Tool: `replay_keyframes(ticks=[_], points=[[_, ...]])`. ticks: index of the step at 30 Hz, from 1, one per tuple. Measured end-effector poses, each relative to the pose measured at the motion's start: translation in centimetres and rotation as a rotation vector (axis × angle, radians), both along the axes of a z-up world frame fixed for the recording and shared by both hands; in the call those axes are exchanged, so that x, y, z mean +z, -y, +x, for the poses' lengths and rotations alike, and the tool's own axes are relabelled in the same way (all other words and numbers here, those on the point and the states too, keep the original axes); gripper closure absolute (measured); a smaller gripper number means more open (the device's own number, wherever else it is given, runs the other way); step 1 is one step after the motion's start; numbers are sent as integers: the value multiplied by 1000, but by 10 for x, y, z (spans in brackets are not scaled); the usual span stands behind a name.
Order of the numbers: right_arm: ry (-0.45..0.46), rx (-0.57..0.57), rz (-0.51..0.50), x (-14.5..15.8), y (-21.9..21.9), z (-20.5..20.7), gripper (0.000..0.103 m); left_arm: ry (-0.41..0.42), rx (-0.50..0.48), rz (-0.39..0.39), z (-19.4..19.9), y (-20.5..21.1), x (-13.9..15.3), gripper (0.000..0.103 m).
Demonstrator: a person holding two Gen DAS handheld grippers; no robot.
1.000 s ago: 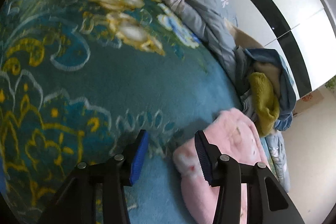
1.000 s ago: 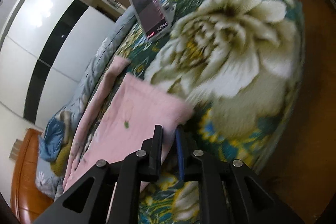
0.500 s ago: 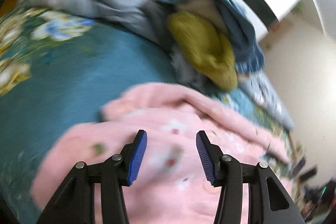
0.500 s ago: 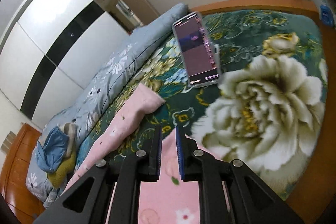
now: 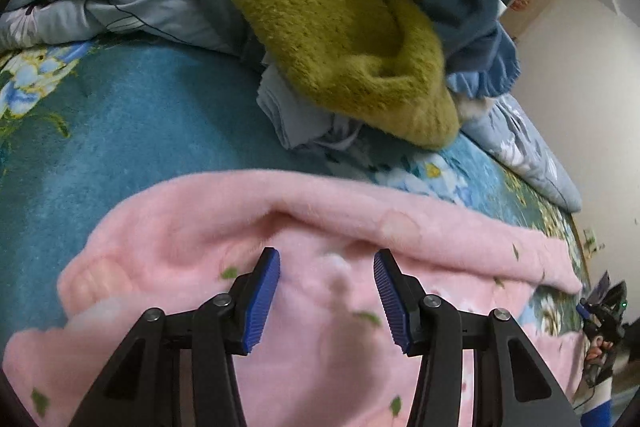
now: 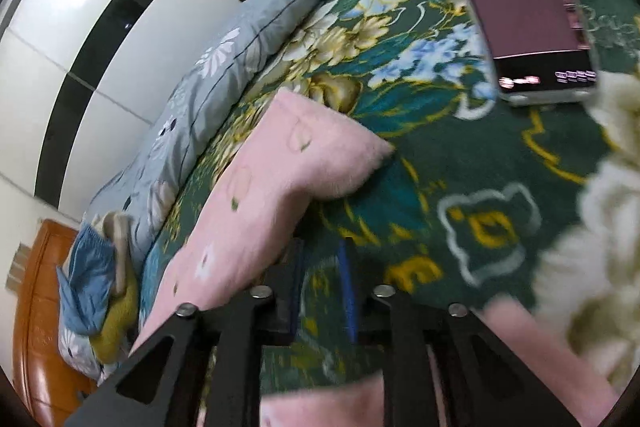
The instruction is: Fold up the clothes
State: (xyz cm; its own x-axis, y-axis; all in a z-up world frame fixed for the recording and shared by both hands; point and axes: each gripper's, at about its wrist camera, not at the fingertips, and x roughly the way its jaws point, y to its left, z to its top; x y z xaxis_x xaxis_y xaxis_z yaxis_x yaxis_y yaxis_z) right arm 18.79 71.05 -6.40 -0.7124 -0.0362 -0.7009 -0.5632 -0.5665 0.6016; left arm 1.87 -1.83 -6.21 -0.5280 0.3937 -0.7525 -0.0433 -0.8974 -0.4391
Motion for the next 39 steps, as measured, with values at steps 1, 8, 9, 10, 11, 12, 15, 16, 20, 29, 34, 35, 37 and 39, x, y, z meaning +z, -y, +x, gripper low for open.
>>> replay_keyframes(ticks=[1, 8, 9, 10, 11, 12, 15, 16, 20, 29, 34, 35, 37, 39], points=[[-10, -8, -9, -2, -3, -4, 77, 5, 1, 0, -2, 0, -2, 50], [-61, -64, -15, -13, -13, -25, 64, 16, -4, -33, -7, -4, -9, 50], [-65, -62, -10, -12, -12, -28, 64, 17, -1, -34, -8, -3, -9, 50], [-69, -61, -5, -11, -11, -31, 64, 19, 1, -32, -9, -3, -8, 50], [-72, -60, -3, -10, -10, -33, 64, 20, 3, -29, -10, -2, -8, 50], [-82, -61, -3, -8, -9, -35, 71, 21, 6, -25, -11, -2, -7, 50], [-120, -65, 1, 2, -8, -37, 98, 23, 13, -14, -14, -2, -6, 50], [-131, -60, 4, 8, -7, -37, 100, 24, 15, -11, -15, -2, -5, 50], [-194, -17, 38, 46, 1, -37, 101, 20, 29, 1, -19, 1, -1, 50], [-82, -48, 61, 55, -10, -19, 101, 38, 59, 34, -30, 9, 0, 50], [5, -83, 0, 21, -21, -6, 101, 57, 80, 81, -26, 18, 0, 50], [15, -83, 0, 19, -21, -6, 101, 49, 73, 75, -23, 19, 3, 50], [35, -72, 30, 21, -18, -8, 101, 23, 58, 54, -15, 23, 13, 50], [49, -55, 63, 27, -14, -10, 101, -8, 63, 33, -6, 33, 23, 50]])
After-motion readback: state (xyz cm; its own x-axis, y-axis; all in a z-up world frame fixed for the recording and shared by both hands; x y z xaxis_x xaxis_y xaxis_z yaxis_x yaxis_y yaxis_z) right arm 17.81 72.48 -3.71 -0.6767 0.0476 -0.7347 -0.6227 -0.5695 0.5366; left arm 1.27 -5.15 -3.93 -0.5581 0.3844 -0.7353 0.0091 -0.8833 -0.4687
